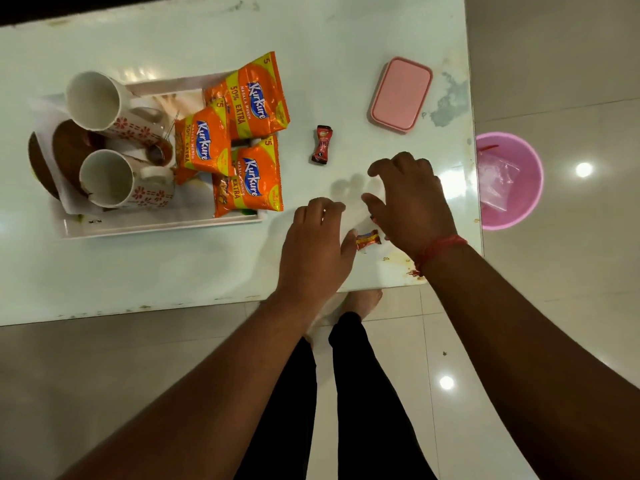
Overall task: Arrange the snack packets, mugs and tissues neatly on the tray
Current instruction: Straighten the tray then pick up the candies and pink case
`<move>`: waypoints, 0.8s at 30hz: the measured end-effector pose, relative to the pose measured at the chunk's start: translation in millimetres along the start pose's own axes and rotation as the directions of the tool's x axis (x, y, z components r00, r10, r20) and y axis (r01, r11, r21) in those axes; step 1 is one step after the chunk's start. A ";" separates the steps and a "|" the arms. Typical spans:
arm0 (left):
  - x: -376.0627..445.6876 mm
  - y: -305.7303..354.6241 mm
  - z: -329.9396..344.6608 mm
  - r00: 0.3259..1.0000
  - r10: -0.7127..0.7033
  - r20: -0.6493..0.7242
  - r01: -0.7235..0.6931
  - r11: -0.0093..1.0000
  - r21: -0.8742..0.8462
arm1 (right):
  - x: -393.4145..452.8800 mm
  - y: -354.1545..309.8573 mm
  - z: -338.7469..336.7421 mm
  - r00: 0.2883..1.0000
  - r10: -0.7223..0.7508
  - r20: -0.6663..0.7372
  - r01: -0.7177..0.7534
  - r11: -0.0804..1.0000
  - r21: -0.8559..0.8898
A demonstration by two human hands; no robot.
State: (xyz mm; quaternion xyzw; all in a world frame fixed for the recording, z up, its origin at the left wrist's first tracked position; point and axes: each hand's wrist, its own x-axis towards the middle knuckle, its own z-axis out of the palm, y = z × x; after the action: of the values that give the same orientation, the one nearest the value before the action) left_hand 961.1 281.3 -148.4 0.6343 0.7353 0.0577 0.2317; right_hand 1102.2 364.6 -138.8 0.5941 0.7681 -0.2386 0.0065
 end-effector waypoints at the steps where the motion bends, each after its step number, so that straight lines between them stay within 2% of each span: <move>1: 1.5 -2.2 -0.8 1.000 -0.006 -0.001 0.006 1.000 -0.001 | 10.4 -7.7 3.5 1.000 -0.016 0.013 0.016 1.000 -0.006; 7: -0.4 -14.0 5.1 0.996 0.034 0.081 -0.034 0.999 -0.006 | 78.2 -42.7 28.7 0.983 -0.170 0.063 0.177 0.973 -0.145; 10: -2.3 -17.8 5.8 0.995 0.026 0.093 -0.027 1.000 0.009 | 95.4 -42.3 36.0 0.973 -0.225 0.060 0.232 0.938 -0.259; 13: -3.6 -18.6 5.2 0.994 0.013 0.105 -0.014 1.000 0.007 | 96.5 -32.5 38.3 0.964 -0.264 0.032 0.262 0.919 -0.294; 16: -4.8 -18.8 5.2 0.992 0.012 0.124 -0.009 1.000 -0.021 | 85.7 -20.4 33.6 0.972 -0.236 0.012 0.230 0.931 -0.282; 21: -3.8 -15.8 4.8 0.990 0.048 0.132 -0.043 0.998 -0.040 | 35.7 3.9 11.4 0.987 -0.131 -0.094 0.117 0.982 -0.147; 24: -1.7 -14.2 6.3 0.986 0.083 0.142 -0.081 0.997 -0.021 | -7.1 15.4 1.3 0.994 -0.081 -0.068 0.072 0.989 -0.126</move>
State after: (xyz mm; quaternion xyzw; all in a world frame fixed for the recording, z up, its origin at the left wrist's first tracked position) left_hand 951.0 275.7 -158.9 0.6648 0.6897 0.0271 0.2857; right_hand 1118.1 360.5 -143.3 0.5709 0.8034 -0.1688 0.0062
